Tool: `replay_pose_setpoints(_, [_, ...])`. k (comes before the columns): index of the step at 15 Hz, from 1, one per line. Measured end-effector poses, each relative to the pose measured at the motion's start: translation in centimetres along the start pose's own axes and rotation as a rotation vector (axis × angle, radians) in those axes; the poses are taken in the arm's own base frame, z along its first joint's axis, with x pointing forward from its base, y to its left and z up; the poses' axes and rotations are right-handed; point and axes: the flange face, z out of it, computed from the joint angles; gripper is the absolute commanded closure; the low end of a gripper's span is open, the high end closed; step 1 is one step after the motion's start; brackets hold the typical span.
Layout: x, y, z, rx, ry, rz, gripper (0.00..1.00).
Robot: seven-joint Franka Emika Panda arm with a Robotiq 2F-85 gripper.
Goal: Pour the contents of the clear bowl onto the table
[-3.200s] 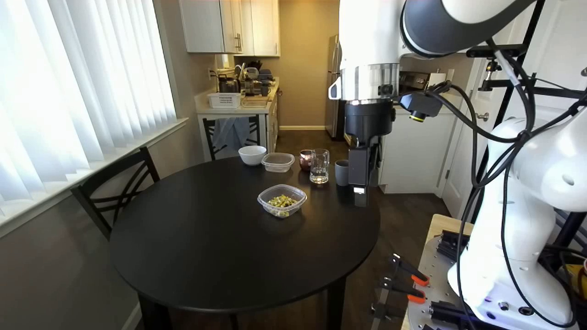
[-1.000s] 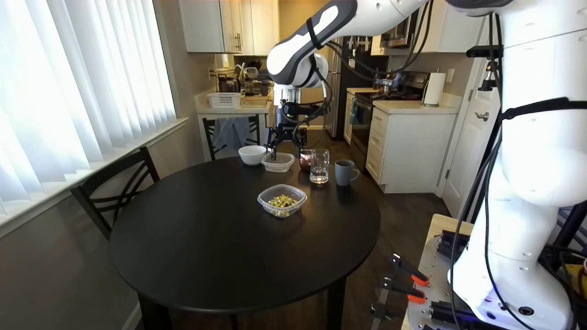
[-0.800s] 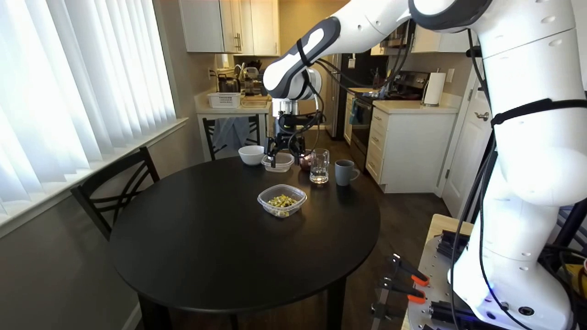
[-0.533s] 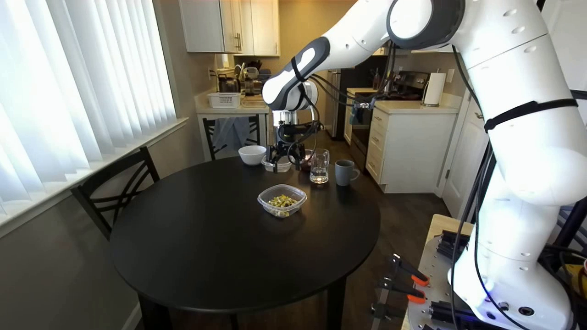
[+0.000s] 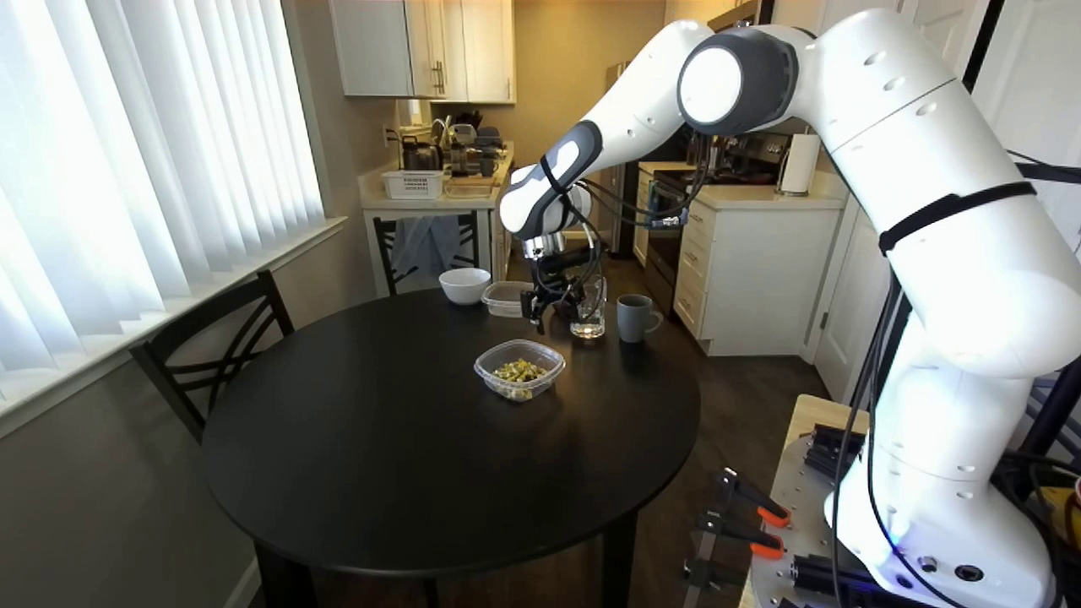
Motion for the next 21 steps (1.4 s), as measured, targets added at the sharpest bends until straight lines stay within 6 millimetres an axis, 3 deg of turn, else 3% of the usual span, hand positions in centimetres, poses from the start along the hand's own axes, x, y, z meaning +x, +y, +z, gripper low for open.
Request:
replay_pose_setpoints(5, [0.9,-1.1,3.0,-0.012,-0.025,-0.046,0.00])
replay_pose_setpoints(13, [1.0,-2.2,3.5,-0.005,-0.029,-0.068,0.00])
replay_pose_setpoints(19, [2.9,-4.7,4.0,0.007,-0.006,-0.098,0.00])
replay_pose_setpoints(20, [3.3,-5.0,4.0,0.008,-0.001,-0.101,0.08])
replay_pose_setpoints(21, [3.7,-5.1,4.1,0.007,0.002,-0.101,0.26])
